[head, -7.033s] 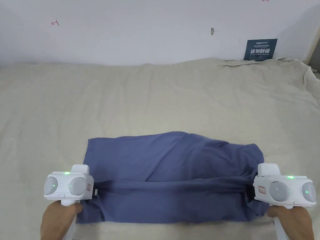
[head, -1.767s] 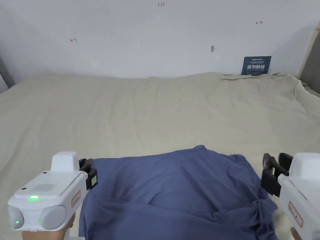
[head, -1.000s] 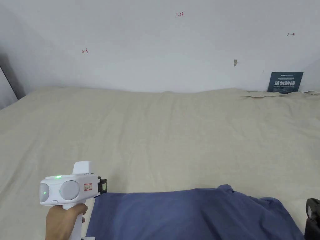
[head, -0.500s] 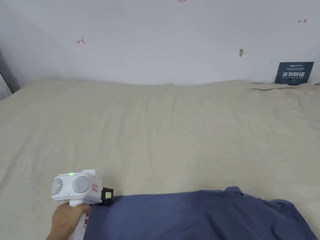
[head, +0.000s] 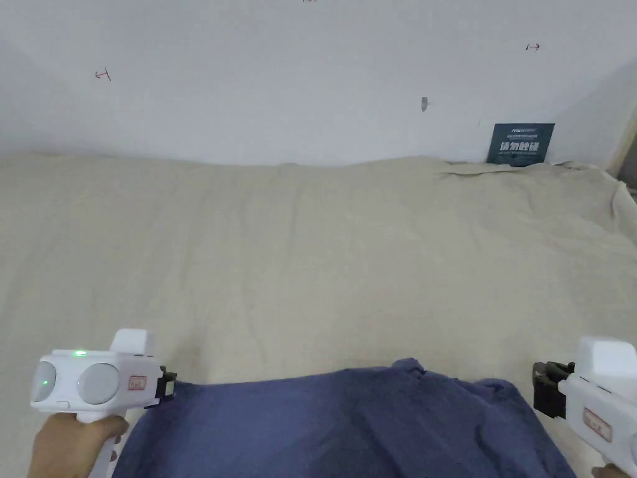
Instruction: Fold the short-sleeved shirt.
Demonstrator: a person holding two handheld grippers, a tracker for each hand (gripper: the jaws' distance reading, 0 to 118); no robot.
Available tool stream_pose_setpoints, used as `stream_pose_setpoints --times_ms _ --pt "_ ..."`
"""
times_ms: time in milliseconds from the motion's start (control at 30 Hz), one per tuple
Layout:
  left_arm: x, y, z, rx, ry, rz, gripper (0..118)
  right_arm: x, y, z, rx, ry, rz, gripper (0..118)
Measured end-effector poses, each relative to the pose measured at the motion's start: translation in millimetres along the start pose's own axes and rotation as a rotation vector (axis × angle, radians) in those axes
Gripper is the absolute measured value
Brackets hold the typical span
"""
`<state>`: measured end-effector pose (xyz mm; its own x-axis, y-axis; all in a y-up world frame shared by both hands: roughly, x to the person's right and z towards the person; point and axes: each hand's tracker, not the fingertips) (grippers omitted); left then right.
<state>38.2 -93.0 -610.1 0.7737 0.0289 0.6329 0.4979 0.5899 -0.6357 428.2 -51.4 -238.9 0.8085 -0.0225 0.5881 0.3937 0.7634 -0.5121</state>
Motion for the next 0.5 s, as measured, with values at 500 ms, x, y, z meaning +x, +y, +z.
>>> stream_pose_setpoints --times_ms 500 --pt "-9 -10 23 0.032 -0.034 0.038 0 2 -4 -135 -0.29 0.003 0.014 95"
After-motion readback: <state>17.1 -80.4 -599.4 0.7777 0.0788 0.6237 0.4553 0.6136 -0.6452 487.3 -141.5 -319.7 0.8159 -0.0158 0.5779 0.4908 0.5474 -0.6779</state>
